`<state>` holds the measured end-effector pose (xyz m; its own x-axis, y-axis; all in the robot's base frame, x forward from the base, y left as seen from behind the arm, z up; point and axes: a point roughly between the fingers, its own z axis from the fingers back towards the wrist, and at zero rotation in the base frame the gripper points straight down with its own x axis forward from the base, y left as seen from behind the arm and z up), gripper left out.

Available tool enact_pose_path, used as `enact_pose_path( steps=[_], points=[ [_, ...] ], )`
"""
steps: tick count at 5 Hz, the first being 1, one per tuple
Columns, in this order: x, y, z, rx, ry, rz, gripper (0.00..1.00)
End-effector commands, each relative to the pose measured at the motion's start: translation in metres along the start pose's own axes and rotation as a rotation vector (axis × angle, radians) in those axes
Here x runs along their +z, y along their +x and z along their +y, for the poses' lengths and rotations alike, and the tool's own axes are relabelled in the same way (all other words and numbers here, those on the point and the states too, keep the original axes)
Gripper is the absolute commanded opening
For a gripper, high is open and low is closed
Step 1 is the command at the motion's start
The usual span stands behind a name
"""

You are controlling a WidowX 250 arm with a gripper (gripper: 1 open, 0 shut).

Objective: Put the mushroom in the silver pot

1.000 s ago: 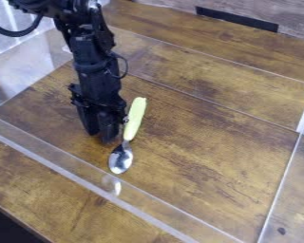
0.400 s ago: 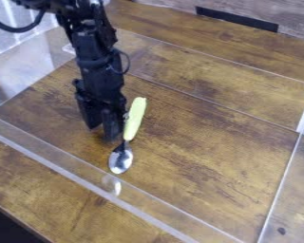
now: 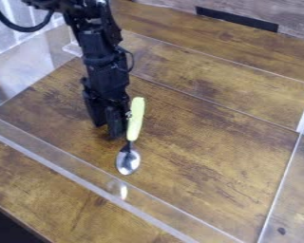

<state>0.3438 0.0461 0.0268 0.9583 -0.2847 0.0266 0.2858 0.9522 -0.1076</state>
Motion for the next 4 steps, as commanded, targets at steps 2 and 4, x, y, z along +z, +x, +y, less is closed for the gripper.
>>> enact_pose_path(
  steps=[2,4],
  points=[
    [0.025,0.004,0.0,-0.078,0.033,-0.033,1.0],
    [0.037,0.006,0.001,-0.112,0.059,-0.028,0.0]
  ],
)
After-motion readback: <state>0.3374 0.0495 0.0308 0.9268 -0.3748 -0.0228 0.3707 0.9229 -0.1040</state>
